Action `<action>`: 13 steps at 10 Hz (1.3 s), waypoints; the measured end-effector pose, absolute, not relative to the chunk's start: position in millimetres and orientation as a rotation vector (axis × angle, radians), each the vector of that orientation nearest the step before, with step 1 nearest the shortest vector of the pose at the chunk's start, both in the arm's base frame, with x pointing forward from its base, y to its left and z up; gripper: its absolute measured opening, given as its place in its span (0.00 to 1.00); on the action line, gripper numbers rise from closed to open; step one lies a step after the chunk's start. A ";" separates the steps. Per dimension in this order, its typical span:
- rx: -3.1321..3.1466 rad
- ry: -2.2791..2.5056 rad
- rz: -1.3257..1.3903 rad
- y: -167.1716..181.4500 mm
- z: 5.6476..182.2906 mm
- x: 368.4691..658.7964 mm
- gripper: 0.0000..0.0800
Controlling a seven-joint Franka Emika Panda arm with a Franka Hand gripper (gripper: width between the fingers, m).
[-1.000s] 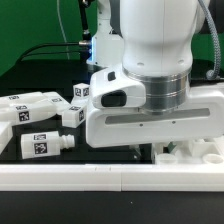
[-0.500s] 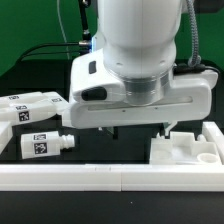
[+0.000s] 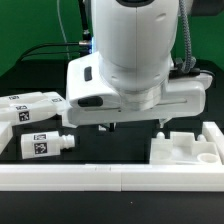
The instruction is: Assemble chair
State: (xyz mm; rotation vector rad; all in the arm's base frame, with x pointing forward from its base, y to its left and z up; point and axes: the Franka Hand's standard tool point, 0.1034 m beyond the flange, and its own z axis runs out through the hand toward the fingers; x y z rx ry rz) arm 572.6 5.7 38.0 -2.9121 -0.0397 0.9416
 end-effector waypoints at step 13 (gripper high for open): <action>-2.913 0.111 1.025 -75.8 58.3 543.1 0.81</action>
Offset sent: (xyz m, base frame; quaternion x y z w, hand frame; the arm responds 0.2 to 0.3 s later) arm -0.0273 -0.0498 0.0240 -0.0157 -0.0436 0.0665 0.9967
